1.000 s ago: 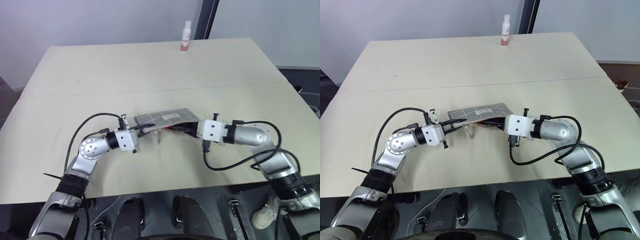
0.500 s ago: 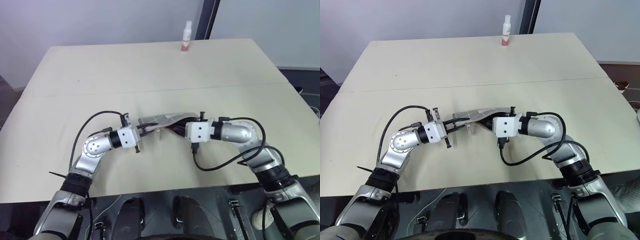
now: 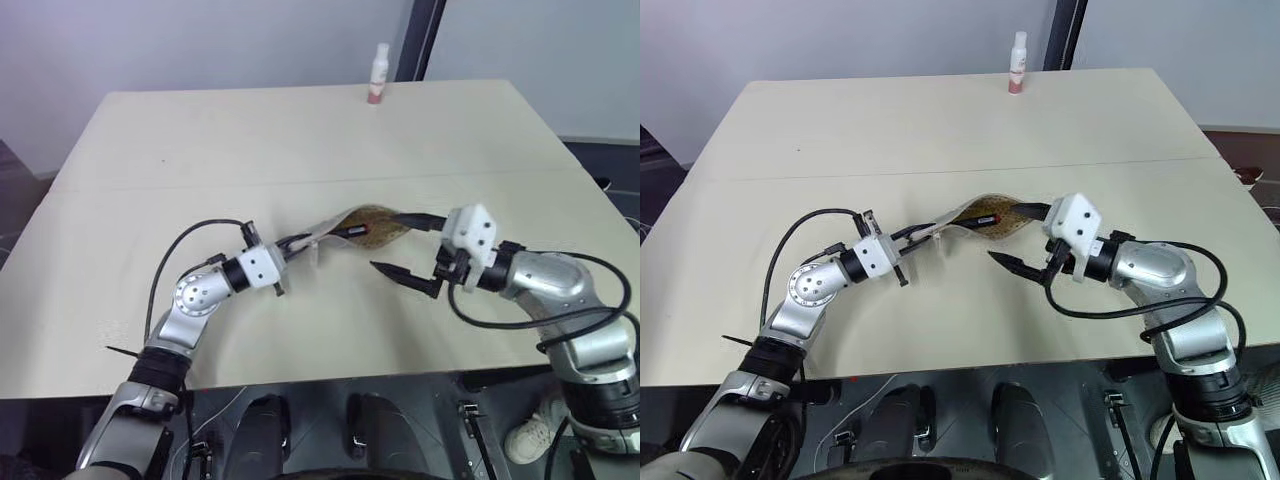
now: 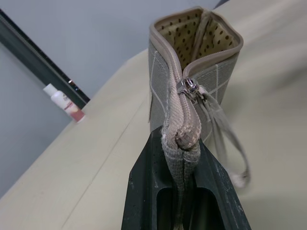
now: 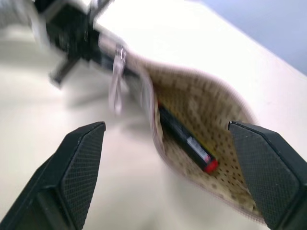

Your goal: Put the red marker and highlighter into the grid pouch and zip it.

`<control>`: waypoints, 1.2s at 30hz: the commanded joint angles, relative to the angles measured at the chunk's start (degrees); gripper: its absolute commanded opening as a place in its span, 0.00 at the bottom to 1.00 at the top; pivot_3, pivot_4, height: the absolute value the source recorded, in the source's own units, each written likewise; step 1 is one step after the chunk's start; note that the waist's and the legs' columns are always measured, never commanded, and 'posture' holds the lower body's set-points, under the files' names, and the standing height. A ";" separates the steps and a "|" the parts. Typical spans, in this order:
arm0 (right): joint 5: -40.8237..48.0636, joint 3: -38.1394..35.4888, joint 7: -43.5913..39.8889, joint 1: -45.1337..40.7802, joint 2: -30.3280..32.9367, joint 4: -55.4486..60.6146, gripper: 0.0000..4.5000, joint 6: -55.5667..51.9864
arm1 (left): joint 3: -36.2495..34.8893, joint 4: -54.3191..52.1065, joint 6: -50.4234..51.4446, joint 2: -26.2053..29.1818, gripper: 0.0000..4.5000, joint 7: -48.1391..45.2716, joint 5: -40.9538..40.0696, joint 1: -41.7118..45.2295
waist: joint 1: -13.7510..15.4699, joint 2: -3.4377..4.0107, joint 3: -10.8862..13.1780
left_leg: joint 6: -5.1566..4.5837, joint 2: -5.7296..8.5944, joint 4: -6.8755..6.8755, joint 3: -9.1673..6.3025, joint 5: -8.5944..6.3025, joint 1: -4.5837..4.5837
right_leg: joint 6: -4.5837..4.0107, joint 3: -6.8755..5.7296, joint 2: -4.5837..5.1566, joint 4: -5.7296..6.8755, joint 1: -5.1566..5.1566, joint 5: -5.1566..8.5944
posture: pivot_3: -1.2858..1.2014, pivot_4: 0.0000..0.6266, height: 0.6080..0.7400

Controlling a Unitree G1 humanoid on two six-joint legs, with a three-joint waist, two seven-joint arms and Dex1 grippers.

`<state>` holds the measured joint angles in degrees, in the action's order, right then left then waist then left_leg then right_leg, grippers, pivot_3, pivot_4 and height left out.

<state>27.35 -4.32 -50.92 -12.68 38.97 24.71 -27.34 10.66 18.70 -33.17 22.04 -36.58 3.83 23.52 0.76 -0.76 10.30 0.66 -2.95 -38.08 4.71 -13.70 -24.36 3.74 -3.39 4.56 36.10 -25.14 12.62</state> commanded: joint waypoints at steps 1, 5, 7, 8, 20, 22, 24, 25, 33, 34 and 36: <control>6.93 1.72 -1.37 6.95 1.53 3.90 0.95 -9.40 | 1.17 0.88 -1.06 -0.31 0.00 1.74 3.08 1.40 | 0.19 -0.09 -0.05 | 0.00 0.00 0.01 -0.03 0.00 -0.02 | 0.02 -0.05 0.01 -0.03 0.04 0.03 | 0.52 0.24 1.00; 2.55 6.69 3.37 8.42 -3.76 -1.47 0.95 -7.87 | 1.95 1.87 -2.76 -0.60 0.00 4.24 6.29 1.83 | -0.39 -0.10 -0.04 | -0.04 0.02 0.03 0.01 -0.02 -0.04 | 0.06 0.02 0.10 -0.11 0.01 0.04 | 0.52 0.24 1.00; -0.20 9.97 7.32 6.54 -8.64 -4.83 0.95 -7.03 | 2.95 2.59 -4.71 -0.02 0.00 5.95 9.73 2.58 | -0.56 -0.12 -0.06 | -0.04 0.03 0.00 0.05 -0.02 0.00 | 0.09 0.06 0.07 -0.10 0.01 -0.02 | 0.52 0.24 1.00; -3.28 12.85 8.85 5.55 -10.55 -6.43 0.95 -5.32 | 3.59 3.27 -6.35 0.64 0.00 7.40 12.52 3.01 | -0.53 -0.12 -0.06 | -0.04 0.01 -0.04 0.01 -0.02 0.00 | 0.09 0.05 0.01 -0.08 -0.01 -0.03 | 0.52 0.24 1.00; -5.85 16.85 12.43 -7.34 -26.06 -22.09 0.95 -2.81 | 4.97 7.11 -9.84 0.44 0.00 13.62 17.51 5.74 | -0.16 -0.10 -0.06 | -0.05 0.05 -0.01 0.19 -0.02 -0.13 | 0.09 0.02 0.06 -0.12 -0.10 -0.11 | 0.52 0.24 1.00; -5.44 16.62 12.38 -8.52 -27.29 -23.13 0.95 -2.96 | 4.84 7.59 -10.07 0.81 0.00 13.99 17.74 5.81 | -0.12 -0.10 -0.06 | -0.04 0.04 -0.01 0.17 -0.02 -0.12 | 0.18 0.01 0.02 -0.06 -0.13 -0.14 | 0.52 0.24 1.00; -5.57 16.57 12.33 -9.14 -27.92 -23.54 0.95 -2.94 | 4.83 7.90 -10.17 0.95 0.00 14.24 17.84 6.00 | -0.17 -0.10 -0.06 | -0.04 0.01 -0.01 0.15 -0.02 -0.12 | 0.20 -0.01 -0.02 -0.03 -0.14 -0.15 | 0.52 0.24 1.00; -6.02 16.71 12.38 -9.32 -28.14 -23.76 0.95 -2.42 | 4.81 7.86 -10.12 0.93 0.00 14.37 17.86 6.06 | -0.19 -0.10 -0.06 | -0.04 0.01 0.00 0.15 -0.02 -0.11 | 0.20 -0.01 -0.02 -0.01 -0.15 -0.15 | 0.52 0.24 1.00; -5.62 14.58 13.15 -9.51 -28.66 -24.23 0.95 -2.81 | 4.72 6.99 -9.70 0.96 0.00 15.36 18.06 5.97 | -0.21 -0.10 -0.06 | -0.04 0.01 -0.01 0.16 -0.02 -0.11 | 0.19 0.00 0.00 -0.01 -0.14 -0.14 | 0.52 0.24 1.00; -5.25 13.81 13.25 -9.43 -28.64 -24.26 0.95 -2.65 | 4.77 6.89 -9.64 0.97 0.00 15.38 18.08 5.93 | -0.19 -0.10 -0.06 | -0.04 0.01 -0.01 0.16 -0.02 -0.11 | 0.19 0.00 0.00 -0.01 -0.14 -0.15 | 0.52 0.24 1.00; -5.13 12.30 13.97 -9.46 -28.58 -24.91 0.83 -2.39 | 4.80 6.78 -9.56 1.00 0.00 15.40 18.11 5.92 | -0.18 -0.10 -0.06 | -0.04 0.01 -0.01 0.17 -0.02 -0.11 | 0.19 0.00 0.00 -0.01 -0.14 -0.15 | 0.52 0.24 1.00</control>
<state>21.35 9.87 -37.38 -21.47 10.49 -0.52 -30.73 15.36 27.10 -42.05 22.70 -22.19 21.94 29.00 0.58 -0.86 10.24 0.62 -2.94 -38.09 4.89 -13.72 -24.47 3.93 -3.39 4.57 36.08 -25.28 12.47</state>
